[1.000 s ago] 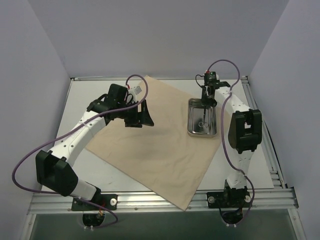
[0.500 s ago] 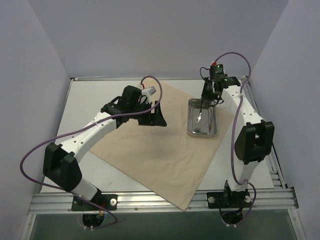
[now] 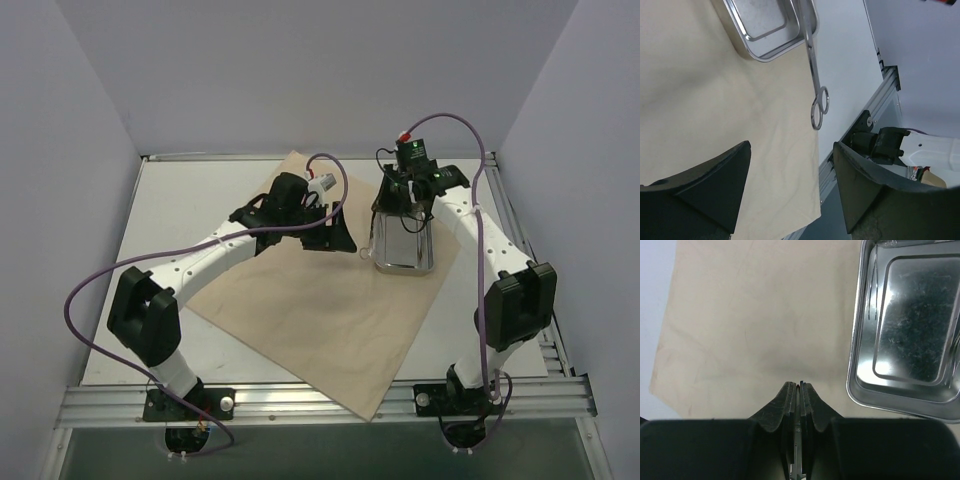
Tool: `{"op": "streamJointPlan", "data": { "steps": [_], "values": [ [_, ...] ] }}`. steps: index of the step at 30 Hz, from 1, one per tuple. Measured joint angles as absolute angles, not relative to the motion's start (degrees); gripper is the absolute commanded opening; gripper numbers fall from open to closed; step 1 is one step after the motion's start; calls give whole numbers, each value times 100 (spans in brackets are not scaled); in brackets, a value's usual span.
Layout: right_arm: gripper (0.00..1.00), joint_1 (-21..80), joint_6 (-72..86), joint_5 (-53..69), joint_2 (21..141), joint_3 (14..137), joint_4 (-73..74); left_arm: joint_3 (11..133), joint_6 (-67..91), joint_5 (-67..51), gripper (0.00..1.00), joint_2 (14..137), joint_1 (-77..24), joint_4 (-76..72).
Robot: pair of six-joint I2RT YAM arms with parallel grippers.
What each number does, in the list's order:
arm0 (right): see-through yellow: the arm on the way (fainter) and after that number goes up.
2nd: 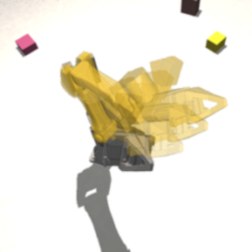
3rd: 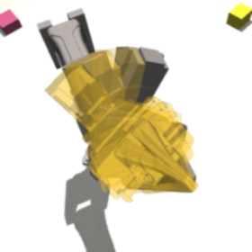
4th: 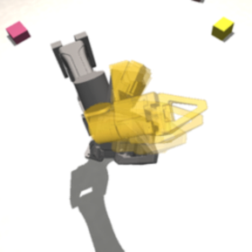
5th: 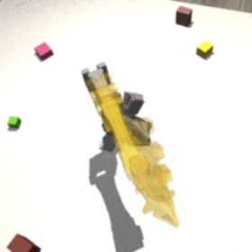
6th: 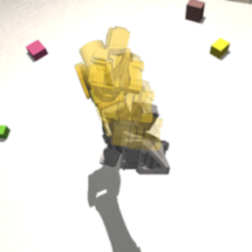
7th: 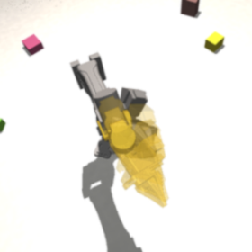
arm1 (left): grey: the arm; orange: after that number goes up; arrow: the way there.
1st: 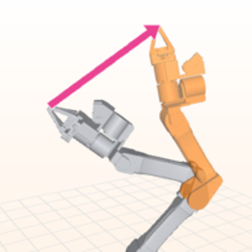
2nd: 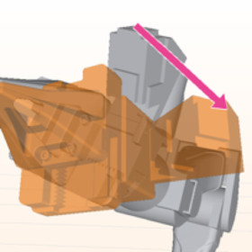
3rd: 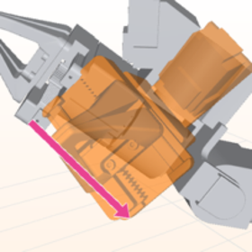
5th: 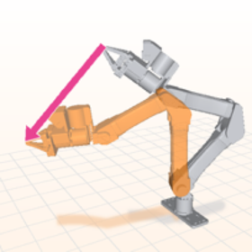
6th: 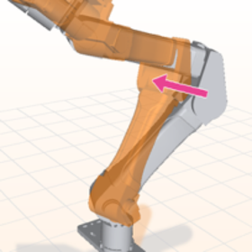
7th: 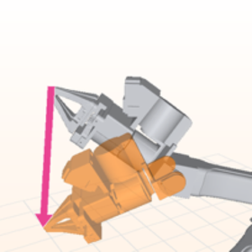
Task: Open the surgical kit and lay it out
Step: Place the medical item in the surgical kit.
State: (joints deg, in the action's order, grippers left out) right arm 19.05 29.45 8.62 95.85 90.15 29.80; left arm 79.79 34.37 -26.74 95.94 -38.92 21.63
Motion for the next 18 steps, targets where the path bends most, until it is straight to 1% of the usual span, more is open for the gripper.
{"op": "streamJointPlan", "data": {
  "steps": [5,11,14,16,18],
  "values": [
    [0,2003,3105,910,9502,8844,2985,7988,3583,-2716,73,9620,-3962,1929],
    [0,2108,3214,928,9382,8844,2961,7988,3728,-2733,68,9657,-4119,1798],
    [0,2187,3264,928,9321,8844,2934,7988,3774,-2733,64,9657,-4156,1728],
    [0,2226,3301,930,9301,8844,2923,7988,3819,-2735,59,9660,-4158,1699],
    [0,2261,3315,930,9292,8833,2902,7988,3846,-2735,55,9660,-4158,1684]
  ]
}}
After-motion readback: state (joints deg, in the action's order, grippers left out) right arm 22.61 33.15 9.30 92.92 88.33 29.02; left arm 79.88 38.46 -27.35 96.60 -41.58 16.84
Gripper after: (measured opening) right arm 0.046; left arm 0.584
